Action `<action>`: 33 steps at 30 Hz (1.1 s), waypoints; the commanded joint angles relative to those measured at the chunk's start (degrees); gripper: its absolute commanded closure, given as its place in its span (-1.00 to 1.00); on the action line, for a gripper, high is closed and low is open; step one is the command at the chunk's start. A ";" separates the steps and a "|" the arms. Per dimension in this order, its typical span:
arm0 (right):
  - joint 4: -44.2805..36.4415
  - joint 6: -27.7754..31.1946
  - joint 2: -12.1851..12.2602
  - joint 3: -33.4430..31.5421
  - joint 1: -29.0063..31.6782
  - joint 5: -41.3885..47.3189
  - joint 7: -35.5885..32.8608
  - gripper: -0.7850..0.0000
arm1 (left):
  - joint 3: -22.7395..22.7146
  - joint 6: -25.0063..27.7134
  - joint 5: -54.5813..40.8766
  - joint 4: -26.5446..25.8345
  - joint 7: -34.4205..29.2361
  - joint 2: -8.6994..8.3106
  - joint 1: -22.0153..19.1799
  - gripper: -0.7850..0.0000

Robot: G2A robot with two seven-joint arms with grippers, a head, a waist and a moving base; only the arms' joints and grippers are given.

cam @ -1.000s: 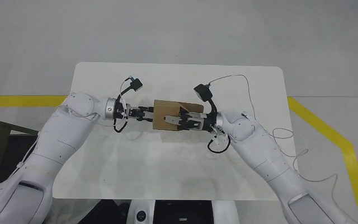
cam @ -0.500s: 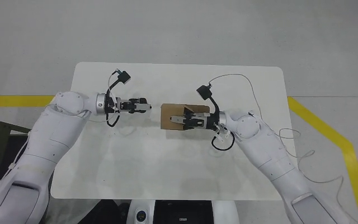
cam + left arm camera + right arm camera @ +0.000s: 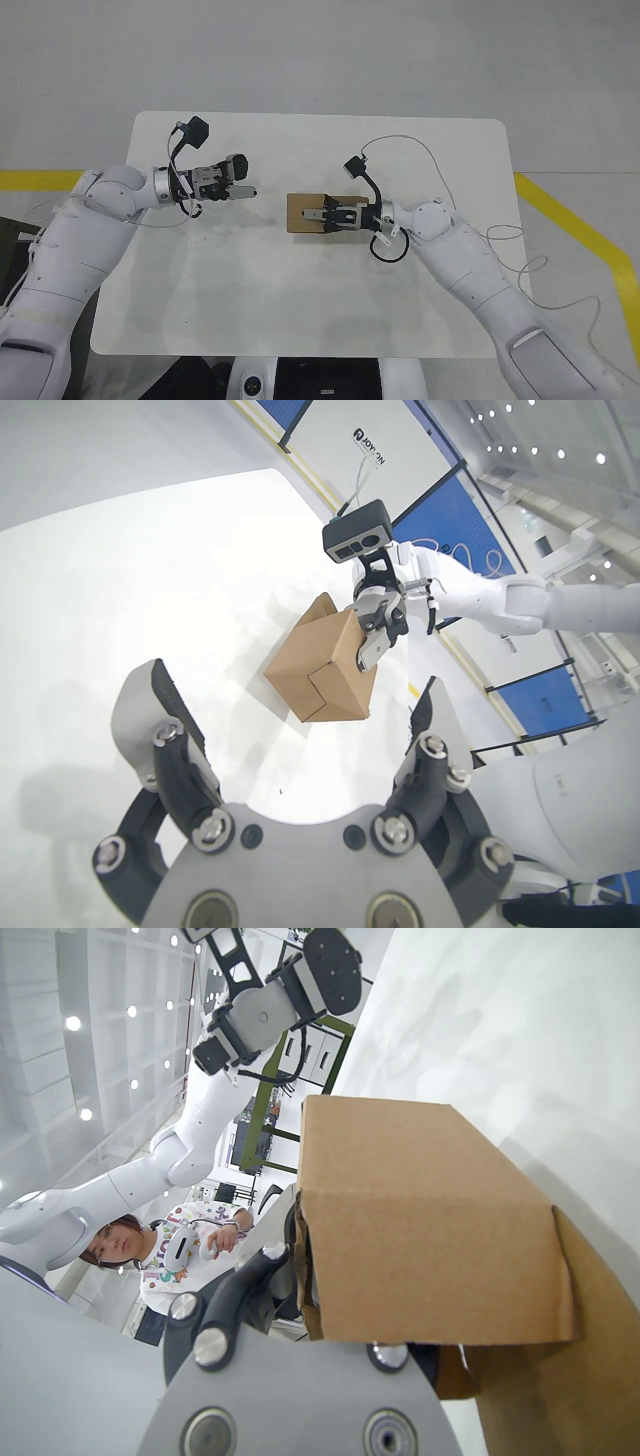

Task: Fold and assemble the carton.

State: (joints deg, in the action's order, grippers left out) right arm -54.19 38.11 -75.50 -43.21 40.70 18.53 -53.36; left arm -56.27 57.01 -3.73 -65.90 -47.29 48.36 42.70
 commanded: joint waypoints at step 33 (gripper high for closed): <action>-13.09 -8.20 3.65 -9.22 3.37 -14.28 -1.19 -1.00 | 3.10 0.99 67.06 -12.13 55.34 -5.42 9.34 -1.00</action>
State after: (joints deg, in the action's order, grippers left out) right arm -66.38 30.11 -72.11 -51.75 43.59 4.58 -54.55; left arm -53.77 58.00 61.86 -78.57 6.05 42.82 52.30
